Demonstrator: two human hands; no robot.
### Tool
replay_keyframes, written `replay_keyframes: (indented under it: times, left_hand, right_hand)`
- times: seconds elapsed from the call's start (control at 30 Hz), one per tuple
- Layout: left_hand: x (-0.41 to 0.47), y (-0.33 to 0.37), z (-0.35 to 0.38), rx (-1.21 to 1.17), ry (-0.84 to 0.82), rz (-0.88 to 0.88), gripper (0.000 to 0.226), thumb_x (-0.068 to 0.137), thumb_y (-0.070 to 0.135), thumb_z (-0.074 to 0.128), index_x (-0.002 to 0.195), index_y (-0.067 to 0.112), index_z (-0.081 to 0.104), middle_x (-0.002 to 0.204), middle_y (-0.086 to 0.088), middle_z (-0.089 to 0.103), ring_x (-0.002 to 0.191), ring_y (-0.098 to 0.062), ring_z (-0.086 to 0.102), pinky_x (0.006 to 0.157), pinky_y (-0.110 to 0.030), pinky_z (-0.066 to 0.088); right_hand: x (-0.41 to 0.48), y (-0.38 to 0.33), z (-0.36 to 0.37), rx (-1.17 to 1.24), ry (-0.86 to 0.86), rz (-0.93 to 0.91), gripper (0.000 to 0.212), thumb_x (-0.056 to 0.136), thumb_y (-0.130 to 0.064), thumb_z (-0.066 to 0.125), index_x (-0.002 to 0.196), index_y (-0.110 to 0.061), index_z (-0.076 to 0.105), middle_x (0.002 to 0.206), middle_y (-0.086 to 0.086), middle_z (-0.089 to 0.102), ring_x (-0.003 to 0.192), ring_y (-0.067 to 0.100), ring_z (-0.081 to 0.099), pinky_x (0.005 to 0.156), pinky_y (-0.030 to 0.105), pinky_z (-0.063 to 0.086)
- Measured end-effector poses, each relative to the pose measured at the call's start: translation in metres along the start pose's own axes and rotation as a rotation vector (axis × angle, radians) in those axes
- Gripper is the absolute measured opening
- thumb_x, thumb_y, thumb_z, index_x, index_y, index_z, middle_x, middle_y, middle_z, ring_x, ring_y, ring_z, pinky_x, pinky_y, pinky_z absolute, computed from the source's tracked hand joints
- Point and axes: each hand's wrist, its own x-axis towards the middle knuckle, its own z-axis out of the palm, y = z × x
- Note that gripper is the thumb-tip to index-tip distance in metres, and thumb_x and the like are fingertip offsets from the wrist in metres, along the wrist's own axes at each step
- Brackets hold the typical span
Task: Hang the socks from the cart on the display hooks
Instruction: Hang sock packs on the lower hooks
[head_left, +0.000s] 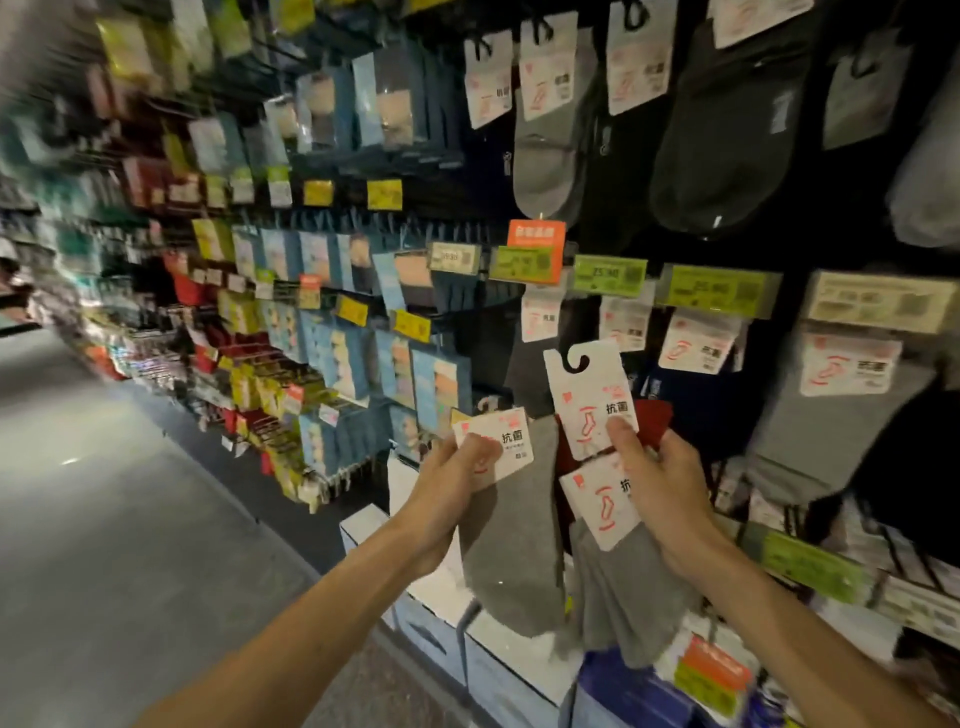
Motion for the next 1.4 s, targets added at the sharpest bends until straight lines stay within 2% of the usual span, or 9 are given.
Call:
replay_keyframes:
  times: [0.07,0.2,0.4,0.6,0.73,0.87,1.03,1.23,1.4]
  left_hand:
    - [0.024,0.006,-0.006,0.044,0.02,0.062,0.027,0.094,0.031,0.061,0.116,0.016,0.064,0.097,-0.005,0.076,0.098,-0.026,0.07,0.09,-0.043,0.054]
    - [0.058,0.017,-0.009,0.101,-0.019,0.197,0.03,0.092,0.051,0.059,0.106,0.026,0.069,0.091,0.006,0.077,0.087,-0.011,0.073,0.075,-0.027,0.057]
    - [0.121,0.036,-0.003,0.164,-0.004,0.362,0.016,0.096,0.031,0.062,0.109,0.021,0.059,0.09,0.005,0.071,0.071,0.007,0.068,0.058,-0.012,0.05]
    - [0.175,0.056,0.007,0.213,-0.084,0.386,0.038,0.096,0.02,0.064,0.131,0.026,0.049,0.093,0.003,0.07,0.068,0.001,0.07,0.055,-0.015,0.05]
    - [0.202,0.065,0.011,0.207,-0.123,0.407,0.039,0.099,0.026,0.06,0.134,0.032,0.045,0.099,0.007,0.068,0.07,0.005,0.069,0.054,-0.012,0.048]
    - [0.224,0.063,0.009,0.246,-0.153,0.449,0.039,0.098,0.034,0.06,0.133,0.038,0.044,0.101,0.007,0.071,0.077,-0.002,0.071,0.059,-0.017,0.051]
    - [0.241,0.057,-0.004,0.287,-0.287,0.519,0.025,0.1,0.03,0.058,0.122,0.036,0.051,0.096,0.005,0.072,0.074,-0.003,0.071,0.055,-0.015,0.048]
    - [0.267,0.049,-0.026,0.367,-0.461,0.578,0.034,0.096,0.03,0.065,0.126,0.039,0.052,0.102,0.007,0.074,0.088,-0.009,0.072,0.072,-0.031,0.057]
    - [0.286,0.05,-0.046,0.44,-0.456,0.561,0.054,0.09,0.031,0.071,0.135,0.037,0.042,0.09,0.01,0.075,0.084,-0.005,0.072,0.074,-0.033,0.059]
  right_hand:
    - [0.013,0.002,0.014,-0.01,0.019,-0.01,0.006,0.098,-0.029,0.059,0.1,-0.026,0.064,0.089,-0.006,0.074,0.065,0.006,0.071,0.053,0.02,0.051]
    - [0.041,0.001,0.029,-0.008,0.092,-0.042,0.008,0.097,-0.027,0.06,0.096,-0.02,0.065,0.081,-0.007,0.074,0.058,0.005,0.07,0.046,0.018,0.05]
    - [0.087,-0.008,0.035,-0.074,0.207,-0.178,0.017,0.096,-0.028,0.061,0.082,-0.02,0.055,0.064,-0.009,0.068,0.051,-0.002,0.065,0.042,0.013,0.046]
    - [0.118,-0.011,0.036,-0.058,0.215,-0.271,0.016,0.096,-0.026,0.06,0.083,-0.019,0.055,0.059,-0.018,0.068,0.05,-0.001,0.064,0.041,0.014,0.046]
    - [0.128,-0.012,0.037,-0.081,0.223,-0.299,0.014,0.096,-0.023,0.059,0.085,-0.015,0.057,0.067,-0.018,0.072,0.054,0.002,0.067,0.043,0.013,0.046]
    - [0.134,-0.01,0.042,-0.128,0.279,-0.318,0.025,0.096,-0.026,0.059,0.084,-0.004,0.056,0.056,-0.015,0.065,0.049,0.001,0.061,0.043,0.013,0.044]
    - [0.135,-0.009,0.057,-0.169,0.34,-0.359,0.01,0.097,-0.023,0.057,0.089,-0.019,0.059,0.065,-0.021,0.069,0.059,-0.001,0.066,0.05,0.012,0.049]
    - [0.134,-0.004,0.082,-0.23,0.467,-0.351,0.022,0.097,-0.027,0.058,0.076,-0.026,0.048,0.055,-0.024,0.061,0.051,-0.003,0.061,0.045,0.011,0.043]
    - [0.125,-0.001,0.096,-0.274,0.537,-0.363,0.019,0.092,-0.038,0.057,0.09,-0.02,0.06,0.076,-0.004,0.069,0.062,0.002,0.067,0.051,0.015,0.05]
